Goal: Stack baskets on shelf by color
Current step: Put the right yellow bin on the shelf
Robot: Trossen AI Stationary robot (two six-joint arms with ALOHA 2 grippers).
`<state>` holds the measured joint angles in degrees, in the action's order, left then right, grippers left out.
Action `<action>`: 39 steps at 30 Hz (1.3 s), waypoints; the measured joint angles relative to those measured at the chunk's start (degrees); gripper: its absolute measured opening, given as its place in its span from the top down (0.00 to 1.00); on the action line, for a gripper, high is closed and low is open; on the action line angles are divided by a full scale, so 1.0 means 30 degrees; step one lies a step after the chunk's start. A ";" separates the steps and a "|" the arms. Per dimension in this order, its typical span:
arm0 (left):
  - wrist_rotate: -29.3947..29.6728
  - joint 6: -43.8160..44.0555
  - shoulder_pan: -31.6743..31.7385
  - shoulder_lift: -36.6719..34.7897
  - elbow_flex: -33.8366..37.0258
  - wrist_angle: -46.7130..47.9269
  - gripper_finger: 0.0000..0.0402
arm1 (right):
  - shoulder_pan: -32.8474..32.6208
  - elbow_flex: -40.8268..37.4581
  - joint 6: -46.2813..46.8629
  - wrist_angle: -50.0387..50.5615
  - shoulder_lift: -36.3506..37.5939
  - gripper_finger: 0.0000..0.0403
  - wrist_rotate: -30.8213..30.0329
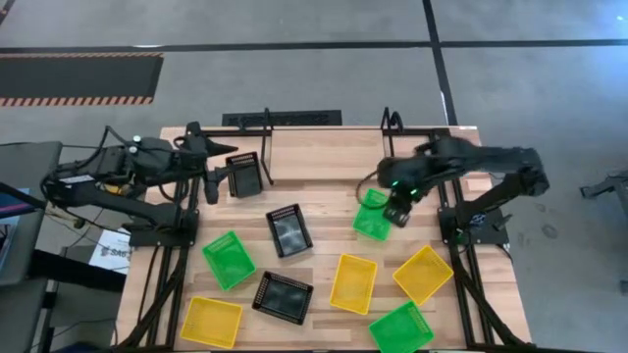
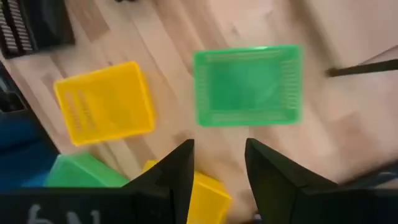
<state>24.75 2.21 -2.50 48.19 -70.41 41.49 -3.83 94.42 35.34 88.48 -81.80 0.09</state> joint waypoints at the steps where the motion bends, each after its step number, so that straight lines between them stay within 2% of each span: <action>1: -0.0002 0.0010 0.0000 0.0022 0.0002 0.0055 0.53 | -0.0245 -0.0405 0.0563 0.0212 -0.0143 0.59 0.0009; 9: -0.0712 0.0211 0.0007 0.0631 0.0007 0.0043 0.53 | -0.3450 -0.5343 0.5185 0.0505 0.0056 0.58 0.1393; 17: -0.1311 0.0439 0.0000 0.1148 0.0015 -0.0177 0.53 | -0.8400 -0.7392 1.1725 -0.0146 0.0547 0.60 0.2428; 25: -0.1304 0.0512 0.0007 0.1827 0.0014 -0.1156 0.53 | -1.3125 -0.9803 1.8398 -0.1315 0.0576 0.55 0.2638; 32: -0.1474 0.0603 0.0007 0.2450 0.0000 -0.2504 0.53 | -1.4902 -1.3826 2.0896 -0.6478 0.1028 0.50 0.2711; 39: -0.1818 0.1390 0.0000 0.2778 0.0013 -0.2676 0.53 | -1.4931 -1.5907 2.1066 -0.6069 0.2773 0.49 0.2763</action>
<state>19.30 6.38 -2.50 56.52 -70.37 33.46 -48.62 46.70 98.54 70.28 -73.48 8.38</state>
